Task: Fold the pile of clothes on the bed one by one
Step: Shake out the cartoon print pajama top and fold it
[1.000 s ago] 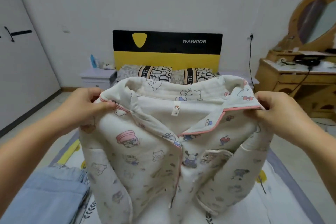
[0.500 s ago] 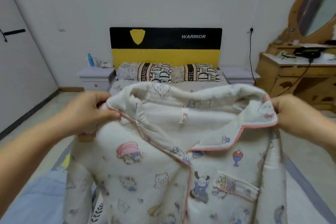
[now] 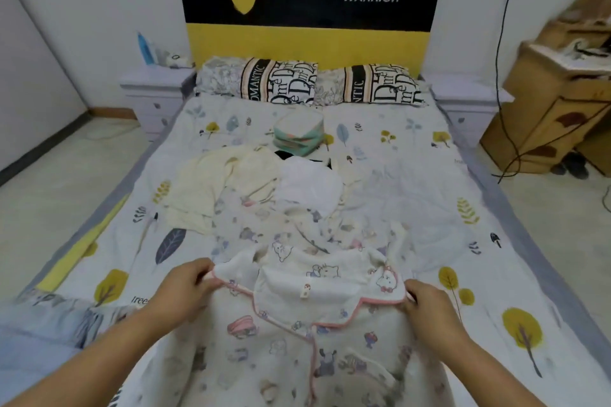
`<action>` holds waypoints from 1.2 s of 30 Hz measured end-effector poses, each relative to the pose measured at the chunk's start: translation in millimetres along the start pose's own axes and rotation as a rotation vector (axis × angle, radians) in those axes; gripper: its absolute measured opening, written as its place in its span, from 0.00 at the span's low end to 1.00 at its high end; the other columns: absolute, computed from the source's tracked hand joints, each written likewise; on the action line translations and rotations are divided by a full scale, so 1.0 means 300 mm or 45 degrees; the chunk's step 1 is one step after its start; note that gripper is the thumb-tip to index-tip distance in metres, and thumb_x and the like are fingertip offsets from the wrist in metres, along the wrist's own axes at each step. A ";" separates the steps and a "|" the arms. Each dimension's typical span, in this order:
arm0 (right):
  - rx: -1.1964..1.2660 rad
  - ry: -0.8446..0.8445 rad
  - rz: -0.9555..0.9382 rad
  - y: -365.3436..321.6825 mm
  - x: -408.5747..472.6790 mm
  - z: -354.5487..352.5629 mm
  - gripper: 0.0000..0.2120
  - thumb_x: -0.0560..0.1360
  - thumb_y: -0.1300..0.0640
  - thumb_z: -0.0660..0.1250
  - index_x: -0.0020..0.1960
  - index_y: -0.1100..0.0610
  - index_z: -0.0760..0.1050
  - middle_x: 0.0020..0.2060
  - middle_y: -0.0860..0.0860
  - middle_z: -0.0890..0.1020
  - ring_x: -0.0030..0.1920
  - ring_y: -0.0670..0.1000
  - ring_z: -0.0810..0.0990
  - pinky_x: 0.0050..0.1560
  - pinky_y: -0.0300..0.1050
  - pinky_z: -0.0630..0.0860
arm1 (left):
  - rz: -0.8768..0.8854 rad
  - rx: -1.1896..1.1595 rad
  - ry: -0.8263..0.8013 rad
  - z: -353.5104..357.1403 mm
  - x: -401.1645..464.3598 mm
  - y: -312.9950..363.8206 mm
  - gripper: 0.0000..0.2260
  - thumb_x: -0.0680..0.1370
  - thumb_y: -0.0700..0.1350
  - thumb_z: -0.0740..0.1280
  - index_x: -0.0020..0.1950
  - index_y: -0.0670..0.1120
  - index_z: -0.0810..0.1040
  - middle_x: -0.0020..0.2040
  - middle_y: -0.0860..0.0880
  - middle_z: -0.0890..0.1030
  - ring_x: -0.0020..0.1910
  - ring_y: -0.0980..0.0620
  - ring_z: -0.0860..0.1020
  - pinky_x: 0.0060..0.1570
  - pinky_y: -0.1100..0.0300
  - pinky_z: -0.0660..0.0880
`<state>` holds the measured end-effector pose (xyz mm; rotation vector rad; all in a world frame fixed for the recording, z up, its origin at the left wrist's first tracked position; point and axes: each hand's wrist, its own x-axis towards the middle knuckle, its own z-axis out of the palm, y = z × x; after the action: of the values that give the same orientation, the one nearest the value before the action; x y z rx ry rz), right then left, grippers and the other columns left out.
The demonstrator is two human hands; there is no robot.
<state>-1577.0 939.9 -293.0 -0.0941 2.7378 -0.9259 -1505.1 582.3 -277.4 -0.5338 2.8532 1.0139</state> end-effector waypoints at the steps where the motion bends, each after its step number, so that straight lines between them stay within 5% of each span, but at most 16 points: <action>1: -0.018 0.016 0.005 0.023 0.044 0.027 0.11 0.77 0.60 0.63 0.35 0.55 0.71 0.31 0.45 0.75 0.33 0.43 0.71 0.29 0.35 0.61 | -0.019 -0.003 0.040 0.039 0.040 -0.014 0.11 0.75 0.41 0.69 0.34 0.44 0.71 0.30 0.48 0.72 0.32 0.50 0.70 0.32 0.59 0.63; 6: -0.055 0.049 -0.054 0.084 0.276 0.123 0.11 0.78 0.59 0.61 0.37 0.53 0.69 0.33 0.47 0.75 0.35 0.48 0.72 0.29 0.35 0.60 | -0.054 0.091 0.222 0.199 0.238 -0.072 0.12 0.76 0.42 0.67 0.34 0.48 0.69 0.28 0.51 0.73 0.30 0.53 0.71 0.28 0.59 0.61; 10: -0.130 0.121 -0.067 0.106 0.463 0.204 0.14 0.77 0.61 0.62 0.33 0.57 0.65 0.29 0.50 0.71 0.34 0.52 0.71 0.29 0.41 0.59 | -0.027 0.146 0.385 0.291 0.402 -0.105 0.08 0.76 0.39 0.66 0.37 0.42 0.71 0.32 0.46 0.75 0.34 0.44 0.73 0.31 0.55 0.62; 13: -0.209 0.158 0.015 0.125 0.560 0.298 0.07 0.77 0.57 0.62 0.52 0.59 0.73 0.46 0.57 0.76 0.51 0.59 0.74 0.44 0.48 0.67 | -0.076 0.236 0.502 0.385 0.483 -0.141 0.04 0.76 0.39 0.65 0.46 0.38 0.77 0.45 0.37 0.78 0.45 0.38 0.75 0.39 0.51 0.67; 15: -0.371 0.115 0.152 0.163 0.569 0.378 0.23 0.75 0.50 0.64 0.67 0.57 0.65 0.61 0.59 0.69 0.63 0.61 0.67 0.58 0.54 0.66 | -0.152 0.353 0.487 0.471 0.480 -0.176 0.14 0.76 0.40 0.66 0.60 0.36 0.75 0.57 0.33 0.75 0.56 0.34 0.71 0.52 0.45 0.67; 17: -0.446 0.147 0.238 0.201 0.523 0.445 0.33 0.73 0.43 0.65 0.71 0.54 0.58 0.67 0.58 0.63 0.68 0.60 0.61 0.64 0.58 0.62 | -0.158 0.363 0.474 0.552 0.422 -0.211 0.20 0.74 0.39 0.69 0.64 0.35 0.72 0.61 0.32 0.72 0.59 0.32 0.68 0.56 0.43 0.66; 21: -0.500 0.167 0.404 0.286 0.338 0.551 0.46 0.67 0.34 0.66 0.73 0.49 0.42 0.71 0.59 0.55 0.71 0.60 0.56 0.64 0.64 0.61 | -0.169 0.361 0.300 0.675 0.225 -0.312 0.19 0.70 0.35 0.71 0.59 0.34 0.73 0.56 0.32 0.72 0.54 0.32 0.70 0.52 0.44 0.69; 24: -0.491 0.030 0.562 0.333 0.203 0.603 0.49 0.67 0.32 0.65 0.72 0.50 0.38 0.69 0.59 0.55 0.68 0.60 0.59 0.60 0.61 0.67 | -0.307 0.423 0.117 0.734 0.095 -0.383 0.23 0.70 0.41 0.72 0.62 0.37 0.71 0.54 0.33 0.72 0.52 0.33 0.72 0.50 0.45 0.71; 27: -0.588 -0.118 0.441 0.398 0.151 0.602 0.38 0.75 0.44 0.62 0.73 0.55 0.43 0.65 0.59 0.61 0.64 0.59 0.66 0.57 0.53 0.72 | -0.474 0.688 -0.070 0.744 0.039 -0.422 0.28 0.76 0.54 0.64 0.72 0.49 0.58 0.66 0.37 0.65 0.63 0.37 0.65 0.60 0.45 0.65; 30: -0.468 -0.157 0.228 0.464 0.192 0.520 0.22 0.77 0.60 0.59 0.70 0.57 0.61 0.57 0.60 0.74 0.55 0.60 0.74 0.50 0.49 0.72 | -0.398 0.732 -0.085 0.730 0.043 -0.454 0.28 0.77 0.53 0.61 0.75 0.51 0.56 0.68 0.39 0.63 0.66 0.40 0.63 0.61 0.45 0.64; 34: -0.569 0.100 0.196 0.542 0.278 0.308 0.15 0.72 0.67 0.60 0.58 0.61 0.70 0.46 0.64 0.78 0.44 0.63 0.76 0.41 0.50 0.68 | -0.410 0.774 -0.156 0.725 0.051 -0.447 0.28 0.78 0.53 0.59 0.75 0.50 0.52 0.70 0.38 0.61 0.68 0.40 0.61 0.64 0.46 0.63; 36: -0.578 0.139 0.316 0.577 0.306 0.234 0.15 0.75 0.63 0.62 0.62 0.63 0.68 0.50 0.67 0.76 0.48 0.65 0.74 0.45 0.54 0.69 | -0.426 0.773 -0.180 0.728 0.037 -0.425 0.28 0.78 0.52 0.59 0.75 0.48 0.53 0.70 0.37 0.60 0.68 0.38 0.61 0.66 0.45 0.61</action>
<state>-1644.6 1023.5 -471.3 0.2162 2.9203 -0.2436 -1483.0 622.9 -526.5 -0.7872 2.6182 0.1116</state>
